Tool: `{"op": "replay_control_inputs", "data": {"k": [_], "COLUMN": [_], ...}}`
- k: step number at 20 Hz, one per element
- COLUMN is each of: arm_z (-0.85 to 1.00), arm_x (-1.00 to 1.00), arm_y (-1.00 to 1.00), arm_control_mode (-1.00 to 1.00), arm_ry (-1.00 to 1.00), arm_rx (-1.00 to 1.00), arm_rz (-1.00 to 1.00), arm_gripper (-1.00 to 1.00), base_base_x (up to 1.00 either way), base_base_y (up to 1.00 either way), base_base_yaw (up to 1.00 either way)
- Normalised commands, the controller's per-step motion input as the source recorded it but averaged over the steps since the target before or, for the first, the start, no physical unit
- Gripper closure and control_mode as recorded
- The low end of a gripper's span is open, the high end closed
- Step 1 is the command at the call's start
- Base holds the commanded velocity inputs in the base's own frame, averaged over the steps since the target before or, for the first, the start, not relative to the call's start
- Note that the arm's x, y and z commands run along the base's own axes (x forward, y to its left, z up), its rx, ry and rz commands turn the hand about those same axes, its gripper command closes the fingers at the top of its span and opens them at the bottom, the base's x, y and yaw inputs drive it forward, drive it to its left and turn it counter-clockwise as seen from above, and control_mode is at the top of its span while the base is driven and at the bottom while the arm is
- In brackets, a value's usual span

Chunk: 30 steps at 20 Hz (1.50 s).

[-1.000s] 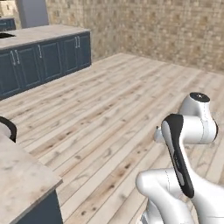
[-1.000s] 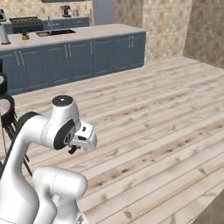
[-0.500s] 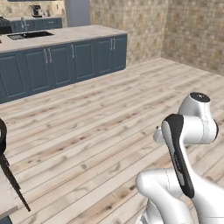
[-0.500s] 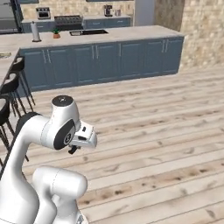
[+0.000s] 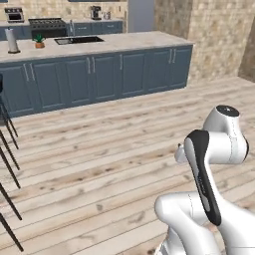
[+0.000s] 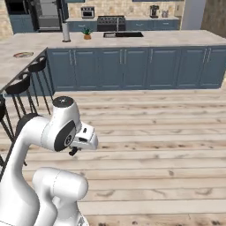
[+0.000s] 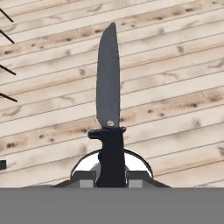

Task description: Retrieve the butter from the fridge and place it on a plate on the dining table. Then retrieve the butter knife by the fridge and place it near the plate.

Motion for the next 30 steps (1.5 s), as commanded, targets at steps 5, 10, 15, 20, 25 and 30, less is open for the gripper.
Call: {"op": "replay_control_inputs", "data": {"k": [5,10,15,20,25,30], "arm_z": [0.00,0.00,0.00,0.00,0.00,0.00], "arm_x": [0.00,0.00,0.00,0.00,0.00,0.00], "arm_y": [0.00,0.00,0.00,0.00,0.00,0.00], "arm_control_mode": [1.00,1.00,1.00,1.00,1.00,1.00], "arm_ry": [0.00,0.00,0.00,0.00,0.00,0.00], "arm_rx": [0.00,0.00,0.00,0.00,0.00,0.00], "arm_rz": [0.00,0.00,0.00,0.00,0.00,0.00], "arm_gripper": [1.00,1.00,1.00,1.00,1.00,1.00], "base_base_x": [1.00,1.00,1.00,1.00,1.00,1.00], "base_base_y": [-0.63,-0.50,-0.47,-0.50,-0.70,-0.91], "base_base_yaw": [0.48,0.49,0.48,0.46,0.44,0.45]}}
